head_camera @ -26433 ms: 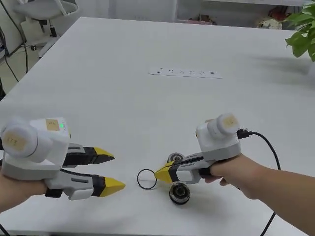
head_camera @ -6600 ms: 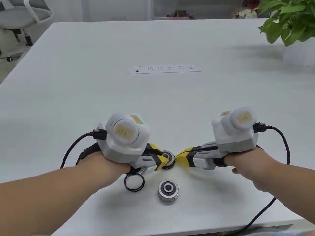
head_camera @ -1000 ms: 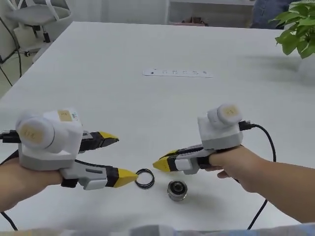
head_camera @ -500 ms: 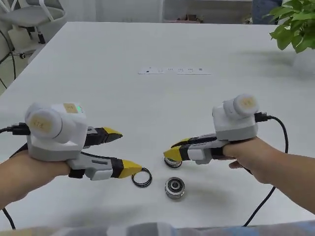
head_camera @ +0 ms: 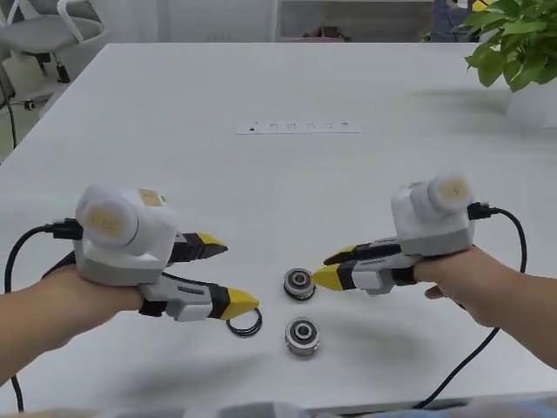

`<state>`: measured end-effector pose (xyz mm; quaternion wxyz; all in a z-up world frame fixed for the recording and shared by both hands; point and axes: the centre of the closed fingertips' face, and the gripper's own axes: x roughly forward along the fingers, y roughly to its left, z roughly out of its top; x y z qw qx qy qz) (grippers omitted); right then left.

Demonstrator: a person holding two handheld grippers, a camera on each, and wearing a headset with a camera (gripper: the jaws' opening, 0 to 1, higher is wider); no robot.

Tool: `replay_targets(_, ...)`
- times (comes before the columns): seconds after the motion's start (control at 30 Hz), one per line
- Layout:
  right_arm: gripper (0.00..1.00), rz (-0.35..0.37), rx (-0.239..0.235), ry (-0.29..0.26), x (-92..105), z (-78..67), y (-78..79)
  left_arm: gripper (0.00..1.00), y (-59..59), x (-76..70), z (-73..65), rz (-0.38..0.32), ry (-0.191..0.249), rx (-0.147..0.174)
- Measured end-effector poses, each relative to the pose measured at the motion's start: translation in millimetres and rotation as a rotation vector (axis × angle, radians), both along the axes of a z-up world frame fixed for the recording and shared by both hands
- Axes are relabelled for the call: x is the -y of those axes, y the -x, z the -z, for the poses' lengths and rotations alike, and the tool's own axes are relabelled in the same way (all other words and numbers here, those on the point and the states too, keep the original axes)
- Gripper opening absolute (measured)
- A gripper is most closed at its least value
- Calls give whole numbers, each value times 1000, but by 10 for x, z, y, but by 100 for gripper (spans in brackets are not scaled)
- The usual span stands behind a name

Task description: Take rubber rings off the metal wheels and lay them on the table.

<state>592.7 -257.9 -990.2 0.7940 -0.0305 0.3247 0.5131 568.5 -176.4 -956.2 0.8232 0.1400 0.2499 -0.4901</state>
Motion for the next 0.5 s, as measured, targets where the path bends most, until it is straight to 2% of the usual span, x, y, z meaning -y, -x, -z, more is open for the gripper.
replay_targets(0.13, 24, -21, 18, 32, 28, 63, 13, 55, -44, 69, 26, 16, -6, 1)
replay_targets(0.5, 20, -85, 51, 75, -36, 179, 69, 50, -123, 260, 104, 37, -4, -13)
